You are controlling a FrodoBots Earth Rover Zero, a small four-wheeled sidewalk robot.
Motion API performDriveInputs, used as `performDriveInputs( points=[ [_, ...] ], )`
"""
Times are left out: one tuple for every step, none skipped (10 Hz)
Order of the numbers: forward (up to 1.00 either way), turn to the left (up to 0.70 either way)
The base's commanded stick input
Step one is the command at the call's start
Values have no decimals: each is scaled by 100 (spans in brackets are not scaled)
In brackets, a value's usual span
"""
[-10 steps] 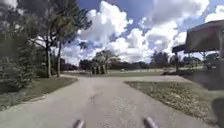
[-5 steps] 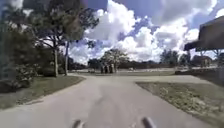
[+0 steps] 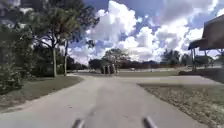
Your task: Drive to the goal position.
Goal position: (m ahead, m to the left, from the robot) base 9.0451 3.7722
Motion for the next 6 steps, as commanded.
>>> performDriveInputs(
  points=[
    [70,31],
    [70,35],
    [70,35],
    [70,26],
    [70,16],
    [70,6]
  ],
)
